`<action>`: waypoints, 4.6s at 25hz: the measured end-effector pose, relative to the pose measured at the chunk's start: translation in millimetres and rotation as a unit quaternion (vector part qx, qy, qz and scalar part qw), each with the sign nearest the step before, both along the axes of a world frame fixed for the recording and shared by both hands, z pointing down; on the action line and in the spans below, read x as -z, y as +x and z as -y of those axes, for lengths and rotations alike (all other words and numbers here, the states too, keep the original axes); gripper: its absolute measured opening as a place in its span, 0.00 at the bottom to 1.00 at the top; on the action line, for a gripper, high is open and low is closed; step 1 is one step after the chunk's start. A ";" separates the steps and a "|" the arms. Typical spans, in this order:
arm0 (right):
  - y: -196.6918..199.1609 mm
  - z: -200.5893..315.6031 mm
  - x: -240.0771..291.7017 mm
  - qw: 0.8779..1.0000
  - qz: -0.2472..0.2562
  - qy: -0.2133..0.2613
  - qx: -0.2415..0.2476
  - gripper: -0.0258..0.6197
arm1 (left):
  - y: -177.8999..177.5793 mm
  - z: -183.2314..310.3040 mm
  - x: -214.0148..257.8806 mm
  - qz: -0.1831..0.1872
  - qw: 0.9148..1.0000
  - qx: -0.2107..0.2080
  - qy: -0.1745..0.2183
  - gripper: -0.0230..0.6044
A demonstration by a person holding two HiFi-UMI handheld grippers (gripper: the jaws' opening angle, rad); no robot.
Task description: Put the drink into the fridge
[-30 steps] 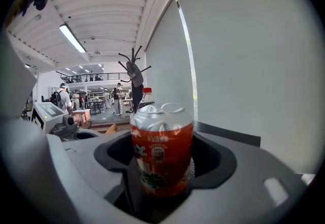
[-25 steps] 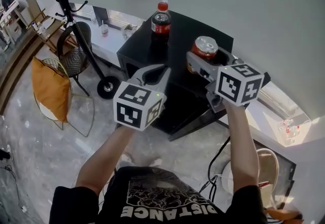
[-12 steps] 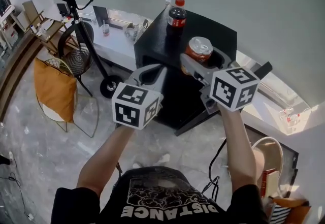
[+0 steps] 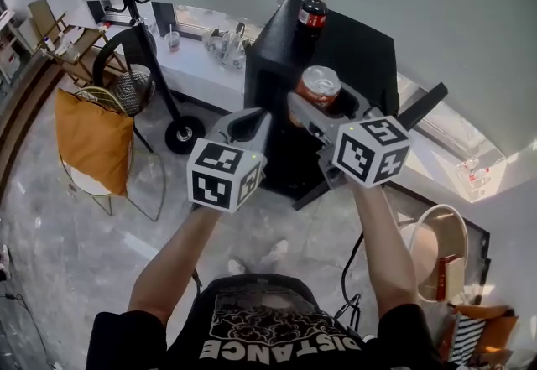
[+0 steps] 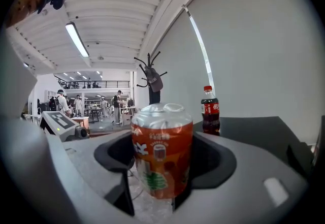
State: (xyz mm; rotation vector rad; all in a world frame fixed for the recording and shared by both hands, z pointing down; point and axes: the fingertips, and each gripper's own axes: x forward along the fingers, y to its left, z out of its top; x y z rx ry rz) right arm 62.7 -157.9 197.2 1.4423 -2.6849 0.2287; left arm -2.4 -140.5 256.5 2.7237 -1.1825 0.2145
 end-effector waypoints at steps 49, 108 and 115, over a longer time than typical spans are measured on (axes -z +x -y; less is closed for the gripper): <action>45.9 116.6 -314.3 0.998 -0.016 -0.028 -0.056 0.56 | 59.7 113.7 -260.0 -0.018 0.999 0.020 -0.045 0.04; 54.3 208.2 -376.2 0.994 -0.056 -0.034 -0.085 0.57 | 59.1 140.6 -291.0 0.001 0.994 0.046 -0.103 0.04; 39.7 156.8 -303.2 0.995 -0.050 -0.032 -0.086 0.45 | 48.5 126.1 -225.3 0.010 0.994 0.047 -0.097 0.04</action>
